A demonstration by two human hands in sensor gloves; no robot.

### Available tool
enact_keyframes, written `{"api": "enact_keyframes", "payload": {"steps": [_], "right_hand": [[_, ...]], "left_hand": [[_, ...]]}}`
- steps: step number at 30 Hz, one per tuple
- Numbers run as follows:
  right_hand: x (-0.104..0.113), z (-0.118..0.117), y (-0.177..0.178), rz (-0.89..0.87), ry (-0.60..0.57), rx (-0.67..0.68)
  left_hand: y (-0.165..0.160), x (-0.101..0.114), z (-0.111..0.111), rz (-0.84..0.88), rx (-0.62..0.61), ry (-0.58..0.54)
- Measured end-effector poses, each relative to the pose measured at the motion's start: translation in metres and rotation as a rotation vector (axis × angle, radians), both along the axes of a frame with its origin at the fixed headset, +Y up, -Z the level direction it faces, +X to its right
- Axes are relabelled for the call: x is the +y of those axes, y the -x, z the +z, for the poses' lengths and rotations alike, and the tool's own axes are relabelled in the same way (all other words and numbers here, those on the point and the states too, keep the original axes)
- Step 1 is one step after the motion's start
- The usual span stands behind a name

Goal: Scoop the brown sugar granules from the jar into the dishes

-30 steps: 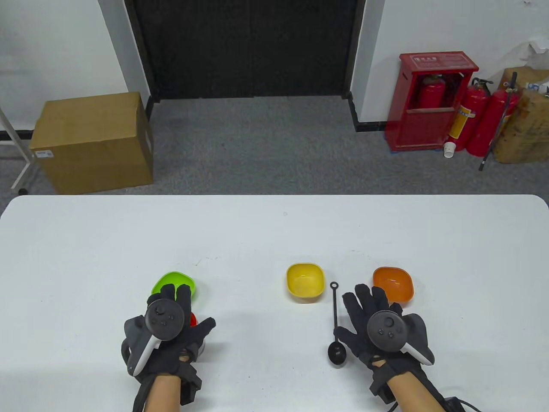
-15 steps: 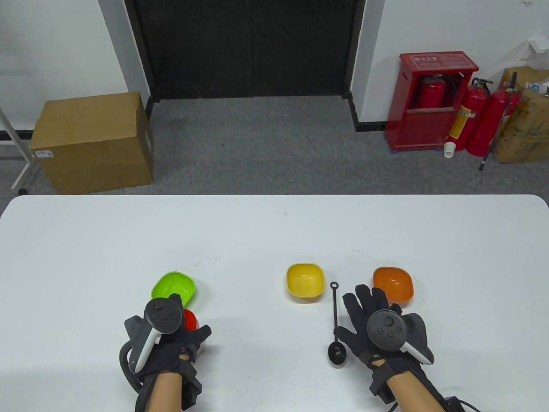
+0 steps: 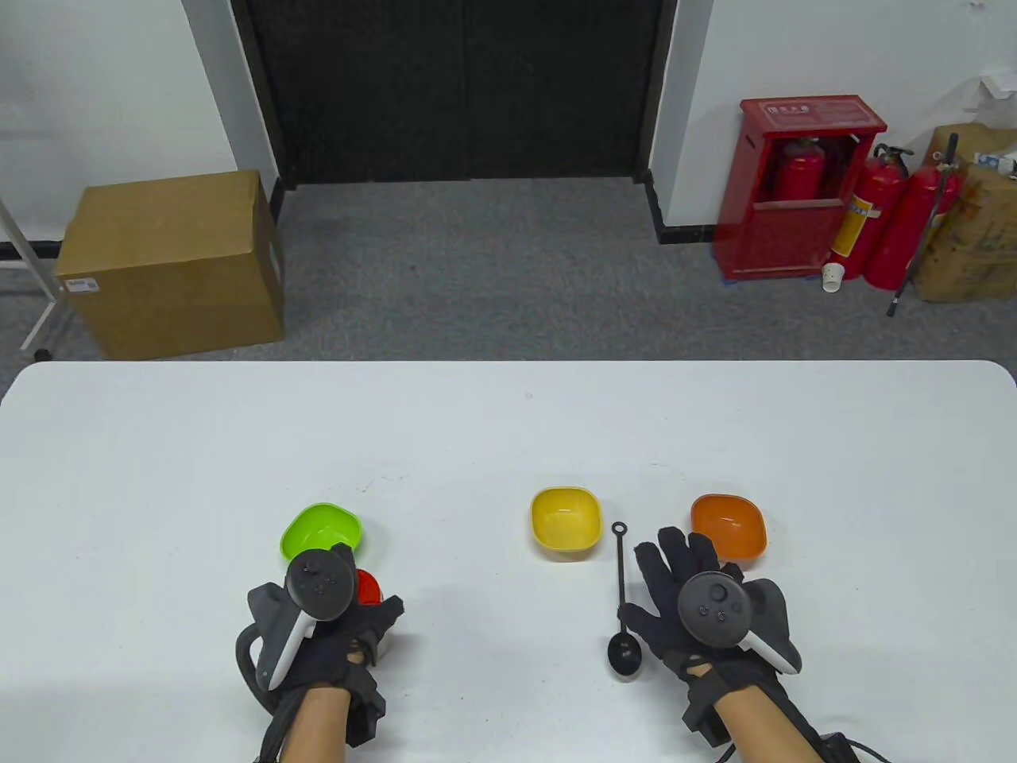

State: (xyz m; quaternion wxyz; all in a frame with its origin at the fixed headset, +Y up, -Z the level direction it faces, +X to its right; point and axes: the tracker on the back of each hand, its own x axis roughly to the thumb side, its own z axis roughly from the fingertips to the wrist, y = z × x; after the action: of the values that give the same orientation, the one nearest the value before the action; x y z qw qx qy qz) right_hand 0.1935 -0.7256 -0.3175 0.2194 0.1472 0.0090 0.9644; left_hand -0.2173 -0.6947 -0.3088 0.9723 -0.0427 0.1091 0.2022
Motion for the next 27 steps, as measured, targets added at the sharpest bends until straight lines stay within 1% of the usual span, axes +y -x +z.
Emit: {"api": "enact_keyframes", "payload": {"steps": [4, 6, 10, 15, 18, 21, 26, 27], "right_hand": [[0.003, -0.001, -0.001, -0.022, -0.004, -0.006], [0.004, -0.001, -0.001, -0.031, -0.006, -0.009], [0.004, -0.001, -0.002, -0.042, -0.009, -0.011], [0.004, -0.001, -0.003, -0.052, -0.008, -0.014], [0.004, -0.001, -0.004, -0.054, -0.008, -0.015], [0.005, -0.001, -0.005, -0.062, -0.010, -0.017], [0.005, -0.002, -0.006, -0.071, -0.010, -0.020], [0.005, -0.002, -0.007, -0.074, -0.010, -0.021]], "left_hand": [[-0.032, 0.008, -0.002, 0.028, -0.098, -0.058], [-0.053, 0.011, -0.005, 0.045, -0.151, -0.059], [-0.102, 0.012, -0.013, 0.018, -0.270, -0.053], [-0.151, 0.007, -0.023, 0.005, -0.355, -0.030], [-0.170, 0.004, -0.027, -0.009, -0.381, -0.027], [-0.183, -0.001, -0.030, -0.013, -0.395, -0.020], [-0.192, -0.009, -0.033, -0.031, -0.407, 0.005], [-0.193, -0.009, -0.033, -0.037, -0.412, -0.005]]}}
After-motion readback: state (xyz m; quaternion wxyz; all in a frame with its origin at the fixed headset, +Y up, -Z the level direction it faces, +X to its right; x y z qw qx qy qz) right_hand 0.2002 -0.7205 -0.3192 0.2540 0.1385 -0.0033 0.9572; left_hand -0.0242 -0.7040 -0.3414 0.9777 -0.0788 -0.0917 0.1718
